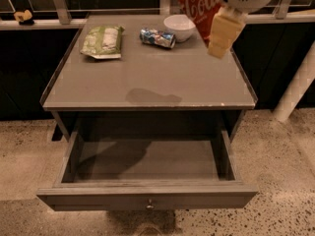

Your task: Place coke can into top drawer

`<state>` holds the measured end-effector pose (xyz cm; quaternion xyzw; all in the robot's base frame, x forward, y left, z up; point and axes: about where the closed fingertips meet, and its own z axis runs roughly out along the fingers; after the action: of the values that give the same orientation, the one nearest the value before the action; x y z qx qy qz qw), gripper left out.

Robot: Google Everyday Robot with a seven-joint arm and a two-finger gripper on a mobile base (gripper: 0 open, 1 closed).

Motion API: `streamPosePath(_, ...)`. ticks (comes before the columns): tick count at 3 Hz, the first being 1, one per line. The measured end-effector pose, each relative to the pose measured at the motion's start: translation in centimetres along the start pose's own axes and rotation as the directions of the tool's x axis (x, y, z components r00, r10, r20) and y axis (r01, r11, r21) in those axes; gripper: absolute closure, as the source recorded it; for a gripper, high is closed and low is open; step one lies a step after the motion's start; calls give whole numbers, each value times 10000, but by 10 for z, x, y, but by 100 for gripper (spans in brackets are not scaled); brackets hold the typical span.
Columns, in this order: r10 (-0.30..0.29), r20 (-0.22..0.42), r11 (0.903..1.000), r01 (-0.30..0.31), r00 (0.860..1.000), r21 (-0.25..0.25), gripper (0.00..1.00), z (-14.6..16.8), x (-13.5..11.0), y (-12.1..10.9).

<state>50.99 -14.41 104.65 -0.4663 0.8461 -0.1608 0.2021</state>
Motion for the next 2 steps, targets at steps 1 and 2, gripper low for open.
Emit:
streamPosePath(1, 410, -179, 9958, -423, 9990, -812, 100, 31, 24, 18)
streamPosePath(2, 395, -424, 9835, -463, 9983, -1751, 100, 62, 30, 52)
